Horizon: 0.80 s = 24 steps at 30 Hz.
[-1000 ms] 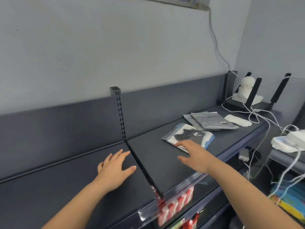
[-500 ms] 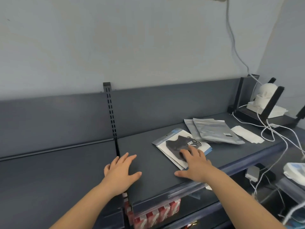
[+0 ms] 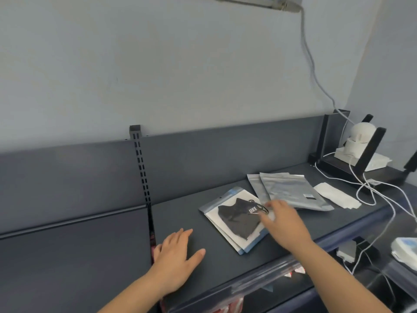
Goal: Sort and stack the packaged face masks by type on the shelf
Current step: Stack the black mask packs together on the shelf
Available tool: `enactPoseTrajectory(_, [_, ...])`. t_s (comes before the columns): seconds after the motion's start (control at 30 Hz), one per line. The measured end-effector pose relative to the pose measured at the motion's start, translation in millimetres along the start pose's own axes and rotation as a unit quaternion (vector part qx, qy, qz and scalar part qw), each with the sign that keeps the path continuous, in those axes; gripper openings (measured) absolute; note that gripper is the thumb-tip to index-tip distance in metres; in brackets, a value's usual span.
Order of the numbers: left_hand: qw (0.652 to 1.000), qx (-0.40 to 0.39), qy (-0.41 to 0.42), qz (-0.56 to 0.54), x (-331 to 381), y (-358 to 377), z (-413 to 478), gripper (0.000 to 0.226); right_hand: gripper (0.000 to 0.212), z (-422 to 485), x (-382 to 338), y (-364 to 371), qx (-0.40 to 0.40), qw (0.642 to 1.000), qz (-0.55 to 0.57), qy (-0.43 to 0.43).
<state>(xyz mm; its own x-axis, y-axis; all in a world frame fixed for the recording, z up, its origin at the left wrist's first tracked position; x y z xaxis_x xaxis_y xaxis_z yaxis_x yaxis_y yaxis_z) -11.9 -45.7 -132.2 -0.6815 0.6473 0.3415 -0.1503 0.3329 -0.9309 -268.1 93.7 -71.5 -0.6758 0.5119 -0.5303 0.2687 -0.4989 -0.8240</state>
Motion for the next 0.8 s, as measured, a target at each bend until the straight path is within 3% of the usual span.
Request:
enactPoseTrajectory(0.07, [1.000, -0.003, -0.003, 0.000, 9.6, 4.5, 2.7, 0.076, 0.045, 16.9, 24.2, -20.0, 0.037, 0.998, -0.040, 0.011])
enactPoseTrajectory(0.23, [0.999, -0.022, -0.047, -0.011, 36.0, 12.2, 20.5, 0.098, 0.069, 47.5, 81.6, -17.0, -0.050, 0.981, -0.183, 0.037])
enactPoseTrajectory(0.43, [0.995, -0.012, -0.092, 0.023, 68.4, 27.3, 52.3, 0.084, 0.046, 74.0, 87.5, -15.1, -0.044, 0.979, -0.190, -0.059])
enactPoseTrajectory(0.57, [0.993, 0.002, -0.119, 0.022, 78.7, 26.1, 66.9, 0.080, 0.043, 83.1, 83.2, -10.0, -0.053, 0.970, -0.205, -0.121])
enactPoseTrajectory(0.73, [0.988, 0.055, -0.139, 0.036, 81.7, 27.0, 69.1, 0.084, 0.043, 70.5, 60.1, -21.2, 0.006, 0.979, -0.081, -0.187])
enactPoseTrajectory(0.8, [0.986, 0.076, -0.151, 0.009, 79.6, 24.3, 68.8, 0.081, 0.046, 54.9, 39.8, -15.7, -0.010, 0.967, -0.027, -0.254])
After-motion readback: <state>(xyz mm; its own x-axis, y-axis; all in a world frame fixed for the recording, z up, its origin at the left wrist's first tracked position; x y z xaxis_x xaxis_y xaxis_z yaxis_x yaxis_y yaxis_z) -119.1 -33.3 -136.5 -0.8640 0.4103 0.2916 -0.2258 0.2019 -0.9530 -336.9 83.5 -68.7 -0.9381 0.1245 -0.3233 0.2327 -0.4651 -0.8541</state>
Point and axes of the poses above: each hand's wrist, its own z-axis towards the middle knuckle, its own y-axis out of the palm, x = y × z, the point moved 8 cm from there along z, towards the middle knuckle, and after that the axes turned 6 degrees about z, right-handed, at the moved point
